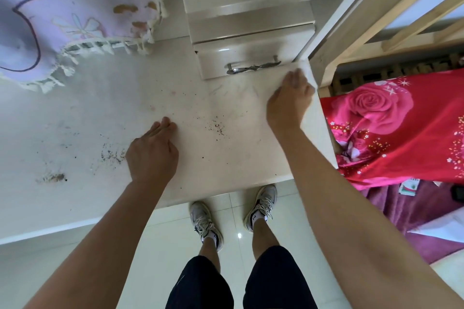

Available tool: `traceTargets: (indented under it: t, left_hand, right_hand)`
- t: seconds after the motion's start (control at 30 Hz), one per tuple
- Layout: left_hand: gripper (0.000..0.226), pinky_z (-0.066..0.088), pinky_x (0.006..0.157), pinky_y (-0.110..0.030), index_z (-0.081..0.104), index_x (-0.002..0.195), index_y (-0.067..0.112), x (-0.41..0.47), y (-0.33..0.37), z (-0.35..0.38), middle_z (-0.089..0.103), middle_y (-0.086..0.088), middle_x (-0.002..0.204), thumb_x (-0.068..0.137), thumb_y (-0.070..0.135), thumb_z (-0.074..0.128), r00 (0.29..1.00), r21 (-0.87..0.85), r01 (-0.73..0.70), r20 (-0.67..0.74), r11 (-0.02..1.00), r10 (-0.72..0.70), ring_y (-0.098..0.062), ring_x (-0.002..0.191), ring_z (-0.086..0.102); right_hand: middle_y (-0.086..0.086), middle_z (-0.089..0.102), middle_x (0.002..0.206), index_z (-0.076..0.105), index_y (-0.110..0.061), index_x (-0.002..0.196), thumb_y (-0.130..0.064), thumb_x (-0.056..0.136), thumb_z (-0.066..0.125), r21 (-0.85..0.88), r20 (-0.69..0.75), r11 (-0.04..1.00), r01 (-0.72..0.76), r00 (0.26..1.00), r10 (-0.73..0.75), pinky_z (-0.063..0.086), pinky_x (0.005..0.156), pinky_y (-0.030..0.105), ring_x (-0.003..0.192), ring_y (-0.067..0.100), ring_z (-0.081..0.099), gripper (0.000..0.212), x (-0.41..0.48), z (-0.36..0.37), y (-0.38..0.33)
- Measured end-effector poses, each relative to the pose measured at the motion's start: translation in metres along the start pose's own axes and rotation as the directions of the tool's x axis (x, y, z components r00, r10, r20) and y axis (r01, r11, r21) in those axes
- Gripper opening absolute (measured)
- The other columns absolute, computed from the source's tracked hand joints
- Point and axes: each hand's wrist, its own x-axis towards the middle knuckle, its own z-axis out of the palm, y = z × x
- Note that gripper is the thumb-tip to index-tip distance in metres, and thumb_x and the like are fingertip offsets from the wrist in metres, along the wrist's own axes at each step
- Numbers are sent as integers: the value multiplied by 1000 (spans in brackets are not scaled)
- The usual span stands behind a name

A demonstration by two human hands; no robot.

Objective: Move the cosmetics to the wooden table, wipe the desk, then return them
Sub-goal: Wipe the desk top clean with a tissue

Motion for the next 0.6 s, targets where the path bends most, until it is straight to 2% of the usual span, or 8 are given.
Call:
traceTargets:
  t: [0.07,0.13,0.2,0.23,0.33,0.43,0.5,0.6]
  left_hand:
    - [36,55,73,-48,73,112,13,1,-1,0,66,-4,124,85,4,52,1000,10,-1,18,1000,1,-29,106,67]
    - [34,55,71,-47,73,111,13,1,-1,0,67,-5,123,84,0,57,1000,29,2,23,1000,-2,-31,103,69]
    - [33,55,70,-48,73,111,14,1,1,-1,67,-5,123,84,-1,60,1000,42,13,24,999,-14,-32,100,69]
    - [33,56,70,-48,73,111,15,0,2,-2,67,-5,123,85,0,60,1000,42,16,25,999,-18,-33,101,69]
    - [35,55,76,-48,72,115,16,1,1,-1,64,-1,128,87,1,56,999,28,27,44,999,-28,-28,111,65]
    - [37,53,84,-46,70,119,15,1,0,1,60,1,133,89,3,51,997,10,29,75,1000,-30,-24,120,59]
    - [38,52,87,-47,69,121,14,1,1,1,59,1,134,89,3,50,995,-8,29,93,1000,-28,-23,122,58]
    - [41,50,91,-45,65,126,16,1,-5,-4,55,2,139,91,6,48,991,-7,18,131,1000,-17,-22,126,55]
  right_hand:
    - [18,41,147,46,2,138,8,82,40,71,62,982,173,982,-178,32,99,36,117,39,43,57,-17,13,-27]
    - [18,51,139,58,3,127,11,79,44,230,141,891,391,893,-428,36,99,36,111,40,48,51,-43,23,-55]
    - [15,58,132,66,-1,121,7,86,50,399,195,776,489,782,-593,40,98,38,110,37,52,39,-67,26,-74]
    - [14,60,128,66,-4,121,3,90,52,463,197,743,484,761,-618,43,97,40,110,35,53,36,-73,25,-78]
    - [12,65,111,67,-7,120,0,90,55,560,-41,709,429,869,-494,49,90,42,101,32,59,34,-67,7,-69]
    - [9,58,104,63,-9,125,1,89,50,580,-275,760,295,948,-158,53,83,47,95,33,61,39,-46,-10,-30]
    - [13,53,114,54,-6,136,3,90,46,492,-239,863,116,971,6,49,92,41,104,32,56,47,-37,-12,2]
    - [17,42,132,33,-10,152,-1,96,40,99,-33,991,-87,995,91,35,97,35,117,34,43,57,-51,0,22]
